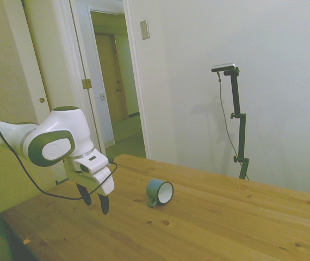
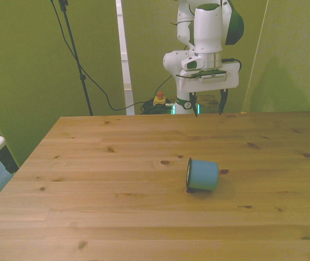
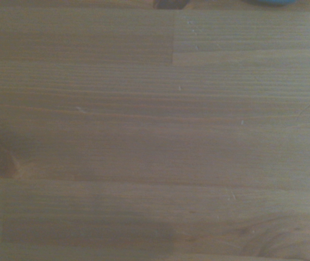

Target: Flip the mug upright

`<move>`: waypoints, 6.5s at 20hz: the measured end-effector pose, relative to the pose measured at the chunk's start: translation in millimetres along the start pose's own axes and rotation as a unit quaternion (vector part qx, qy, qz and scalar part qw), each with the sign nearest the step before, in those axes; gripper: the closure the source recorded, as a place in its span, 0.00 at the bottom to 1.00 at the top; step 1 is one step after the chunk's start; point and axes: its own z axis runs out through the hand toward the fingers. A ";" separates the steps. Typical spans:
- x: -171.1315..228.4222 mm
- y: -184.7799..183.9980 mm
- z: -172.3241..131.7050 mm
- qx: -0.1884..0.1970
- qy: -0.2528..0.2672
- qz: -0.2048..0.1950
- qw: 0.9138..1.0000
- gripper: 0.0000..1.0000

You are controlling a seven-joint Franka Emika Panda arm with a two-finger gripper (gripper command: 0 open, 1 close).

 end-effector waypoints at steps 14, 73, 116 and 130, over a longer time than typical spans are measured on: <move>111.2 0.1 -31.2 0.024 0.030 0.023 0.999 0.00; 263.2 -48.6 83.7 0.299 -0.236 0.030 0.924 0.00; 261.1 -63.1 76.9 0.331 -0.247 0.027 0.910 1.00; 190.9 -57.0 -24.5 0.176 0.008 -0.005 0.984 1.00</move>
